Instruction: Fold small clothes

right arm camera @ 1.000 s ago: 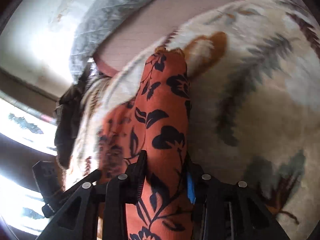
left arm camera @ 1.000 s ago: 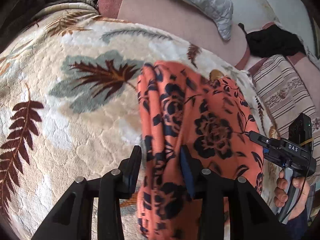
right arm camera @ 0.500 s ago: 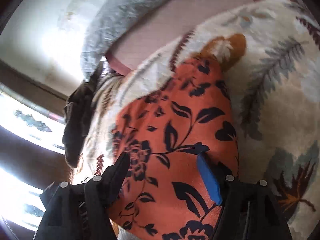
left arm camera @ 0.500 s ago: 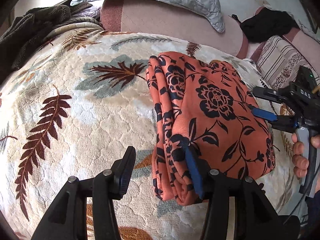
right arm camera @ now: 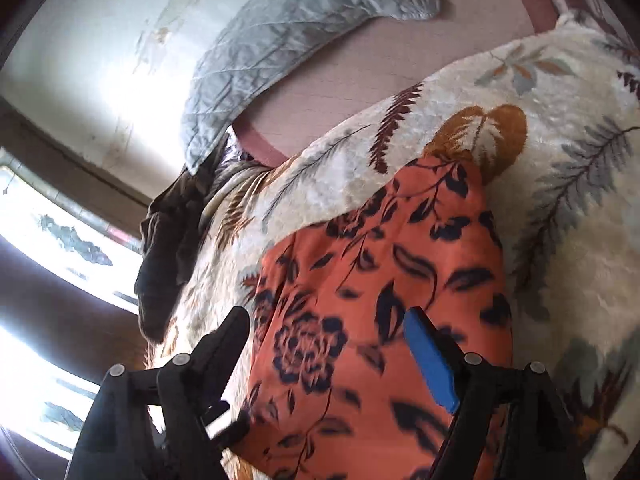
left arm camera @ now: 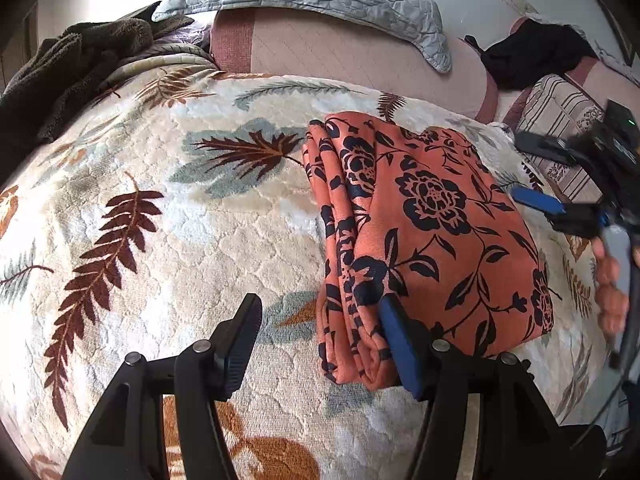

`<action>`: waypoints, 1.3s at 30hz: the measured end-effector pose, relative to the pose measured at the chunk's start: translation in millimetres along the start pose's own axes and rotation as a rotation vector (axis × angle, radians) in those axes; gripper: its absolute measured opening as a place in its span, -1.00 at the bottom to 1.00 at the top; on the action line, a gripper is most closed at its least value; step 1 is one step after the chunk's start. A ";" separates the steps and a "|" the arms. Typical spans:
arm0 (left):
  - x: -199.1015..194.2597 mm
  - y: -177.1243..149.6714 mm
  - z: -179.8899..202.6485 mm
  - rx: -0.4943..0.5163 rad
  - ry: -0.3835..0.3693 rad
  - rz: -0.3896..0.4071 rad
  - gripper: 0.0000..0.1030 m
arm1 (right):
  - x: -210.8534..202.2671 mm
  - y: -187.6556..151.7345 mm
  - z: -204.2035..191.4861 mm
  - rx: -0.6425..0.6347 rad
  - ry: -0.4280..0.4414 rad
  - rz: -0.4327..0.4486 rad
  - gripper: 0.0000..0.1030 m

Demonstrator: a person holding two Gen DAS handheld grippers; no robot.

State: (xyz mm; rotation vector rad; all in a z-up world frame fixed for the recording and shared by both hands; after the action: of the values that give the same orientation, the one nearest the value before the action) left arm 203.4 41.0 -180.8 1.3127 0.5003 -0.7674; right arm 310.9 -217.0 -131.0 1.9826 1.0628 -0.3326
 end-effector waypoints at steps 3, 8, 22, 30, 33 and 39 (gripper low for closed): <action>-20.1 -3.8 4.0 -0.047 -0.026 0.015 0.25 | -27.6 -46.5 -17.3 -0.102 0.000 -0.016 0.60; -59.5 -17.1 14.6 -0.079 -0.030 0.022 0.30 | -15.5 -91.6 15.0 0.033 -0.048 -0.081 0.66; -131.8 -66.5 21.0 -0.068 0.107 0.097 0.66 | -130.3 -217.3 -18.8 -0.158 -0.195 0.127 0.66; -149.5 -66.5 26.0 -0.023 0.176 0.139 0.74 | -147.1 -221.4 -17.8 -0.213 -0.266 0.135 0.71; -153.9 -66.0 28.9 -0.001 0.192 0.157 0.77 | -150.9 -219.8 -23.0 -0.258 -0.297 0.138 0.71; -158.6 -62.5 28.9 0.015 0.216 0.183 0.78 | -157.4 -207.8 -33.2 -0.323 -0.369 0.164 0.72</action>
State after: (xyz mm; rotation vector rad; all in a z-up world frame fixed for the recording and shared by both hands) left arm 49.2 42.5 -102.7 1.4410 0.5379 -0.4814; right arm 48.1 -219.6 -136.4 1.6271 0.6676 -0.3925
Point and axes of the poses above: each gripper's, at about its wrist camera, not at the fingertips, and x roughly the way its jaws point, z to its right, y to its top, the point moved 7 cm from there along x, roughly the way its jaws point, and after that the axes turned 8 degrees about z, right-handed, at the moved point
